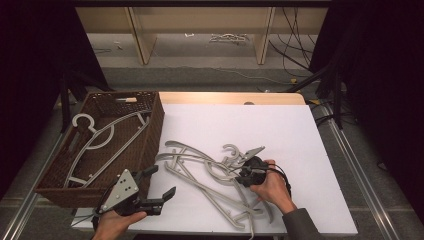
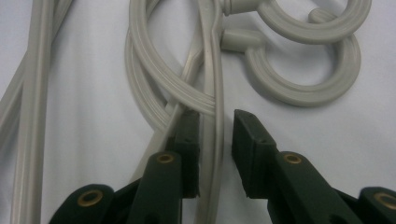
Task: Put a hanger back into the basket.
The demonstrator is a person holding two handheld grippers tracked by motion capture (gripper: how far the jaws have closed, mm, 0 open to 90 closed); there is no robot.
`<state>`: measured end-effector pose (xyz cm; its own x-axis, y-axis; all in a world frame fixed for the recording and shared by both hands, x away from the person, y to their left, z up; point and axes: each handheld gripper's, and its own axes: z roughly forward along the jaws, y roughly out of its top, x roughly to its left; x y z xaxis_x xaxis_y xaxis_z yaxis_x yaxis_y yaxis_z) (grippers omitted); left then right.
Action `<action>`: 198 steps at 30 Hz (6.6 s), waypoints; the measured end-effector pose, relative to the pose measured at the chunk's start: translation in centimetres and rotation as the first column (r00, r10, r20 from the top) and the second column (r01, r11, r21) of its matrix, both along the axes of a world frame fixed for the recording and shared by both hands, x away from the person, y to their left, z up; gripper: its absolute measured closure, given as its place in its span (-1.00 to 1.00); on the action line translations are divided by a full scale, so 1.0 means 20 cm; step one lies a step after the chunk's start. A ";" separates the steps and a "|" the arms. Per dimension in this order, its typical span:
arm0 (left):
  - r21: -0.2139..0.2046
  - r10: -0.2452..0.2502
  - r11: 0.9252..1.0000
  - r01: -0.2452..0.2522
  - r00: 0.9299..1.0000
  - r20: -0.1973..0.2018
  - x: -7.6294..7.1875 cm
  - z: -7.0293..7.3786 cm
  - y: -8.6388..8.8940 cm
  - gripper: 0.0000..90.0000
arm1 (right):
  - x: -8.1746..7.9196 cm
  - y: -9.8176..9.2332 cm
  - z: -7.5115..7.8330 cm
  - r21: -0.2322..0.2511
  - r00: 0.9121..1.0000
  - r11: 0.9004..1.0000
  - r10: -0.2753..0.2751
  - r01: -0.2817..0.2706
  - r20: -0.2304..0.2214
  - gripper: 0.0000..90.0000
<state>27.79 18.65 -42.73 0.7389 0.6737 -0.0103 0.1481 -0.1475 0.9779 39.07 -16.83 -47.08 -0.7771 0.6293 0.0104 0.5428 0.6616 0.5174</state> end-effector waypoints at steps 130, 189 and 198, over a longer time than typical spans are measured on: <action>0.490 -0.133 0.846 0.212 0.973 -0.191 0.53 0.52 -0.41 0.82 | -0.47 -0.17 0.46 0.452 0.874 0.892 -0.242 0.030 0.421 -0.49; 0.336 0.403 0.873 -0.353 0.911 -0.090 0.80 0.50 0.86 0.82 | -0.47 -0.18 0.29 0.442 0.900 0.893 -0.256 0.081 0.352 -0.57; 0.361 0.426 0.855 -0.372 0.901 -0.080 0.79 0.40 0.96 0.82 | -0.46 -0.18 0.29 0.439 0.901 0.895 -0.254 0.081 0.351 -0.56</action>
